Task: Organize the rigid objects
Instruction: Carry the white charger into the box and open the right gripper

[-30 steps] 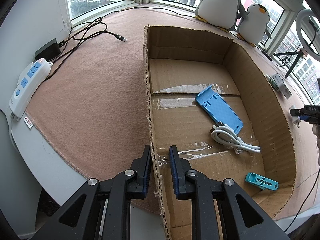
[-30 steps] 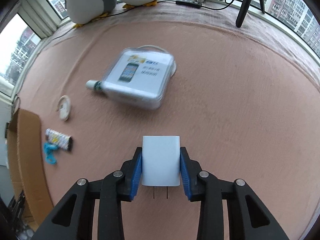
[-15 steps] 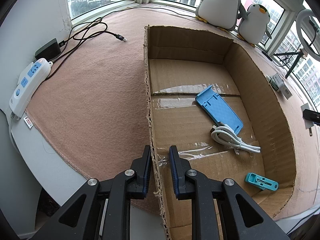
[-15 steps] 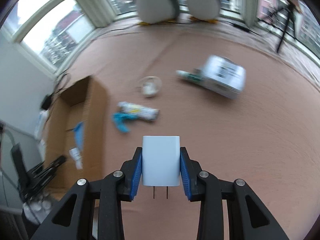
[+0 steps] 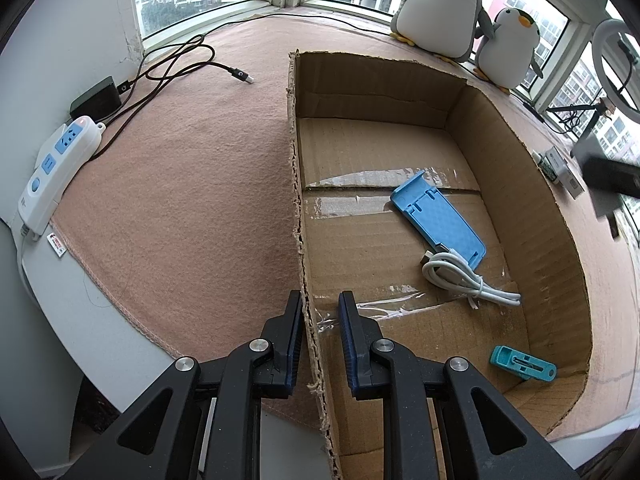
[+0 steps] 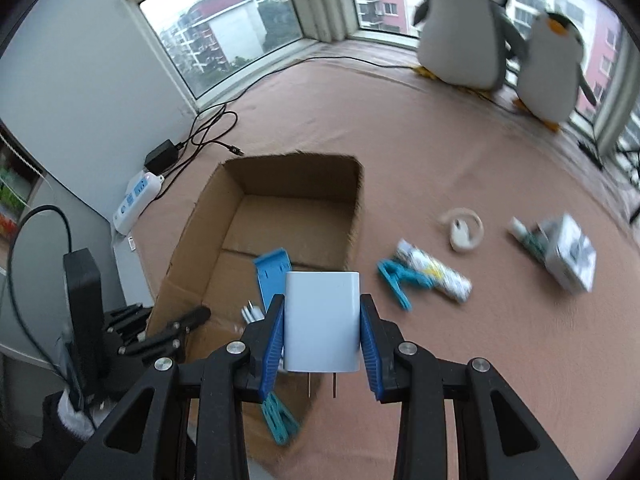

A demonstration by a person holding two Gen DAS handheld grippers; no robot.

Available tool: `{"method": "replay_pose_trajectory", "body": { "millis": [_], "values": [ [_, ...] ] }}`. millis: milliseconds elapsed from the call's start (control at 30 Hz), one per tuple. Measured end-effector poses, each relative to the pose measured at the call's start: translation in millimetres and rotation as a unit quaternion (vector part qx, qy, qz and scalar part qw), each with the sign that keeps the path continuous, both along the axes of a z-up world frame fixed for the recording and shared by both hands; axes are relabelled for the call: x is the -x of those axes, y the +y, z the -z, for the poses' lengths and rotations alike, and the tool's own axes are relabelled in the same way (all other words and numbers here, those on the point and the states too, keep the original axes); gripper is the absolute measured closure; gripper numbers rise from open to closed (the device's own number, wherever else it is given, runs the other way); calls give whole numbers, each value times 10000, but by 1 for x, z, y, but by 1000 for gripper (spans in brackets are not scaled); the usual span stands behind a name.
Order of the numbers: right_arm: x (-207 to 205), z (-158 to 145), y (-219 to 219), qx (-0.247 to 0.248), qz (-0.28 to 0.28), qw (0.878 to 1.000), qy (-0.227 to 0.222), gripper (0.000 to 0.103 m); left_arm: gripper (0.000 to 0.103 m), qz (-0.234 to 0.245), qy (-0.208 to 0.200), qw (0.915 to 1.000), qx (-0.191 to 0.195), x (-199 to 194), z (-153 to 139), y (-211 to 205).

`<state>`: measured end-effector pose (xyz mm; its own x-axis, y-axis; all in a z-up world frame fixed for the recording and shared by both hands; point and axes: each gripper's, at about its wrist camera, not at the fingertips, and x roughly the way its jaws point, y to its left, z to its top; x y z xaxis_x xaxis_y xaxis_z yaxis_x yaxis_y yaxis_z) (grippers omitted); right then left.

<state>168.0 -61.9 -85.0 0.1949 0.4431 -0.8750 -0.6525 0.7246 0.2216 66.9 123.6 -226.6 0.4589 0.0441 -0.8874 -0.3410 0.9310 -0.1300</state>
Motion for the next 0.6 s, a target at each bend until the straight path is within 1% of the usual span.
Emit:
{"method": "replay_pose_trajectory", "body": {
  "millis": [133,233,333,467,600],
  "values": [
    [-10,5,26,131,-116,9997,-141,71,84,25,12,10000,-40,-1,0,-1],
    [-22,19,46,260,-195,9994,-73,71,84,38,10,10000,-34,-1,-1,0],
    [-29,34,67,492,-241,9985,-86,71,84,40,7,10000,-8,-1,0,1],
    [-39,50,91,808,-295,9960,-223,71,84,55,-1,10000,2,-1,0,2],
    [-46,61,101,1049,-283,9936,-313,71,84,69,-10,10000,29,-1,1,5]
  ]
}}
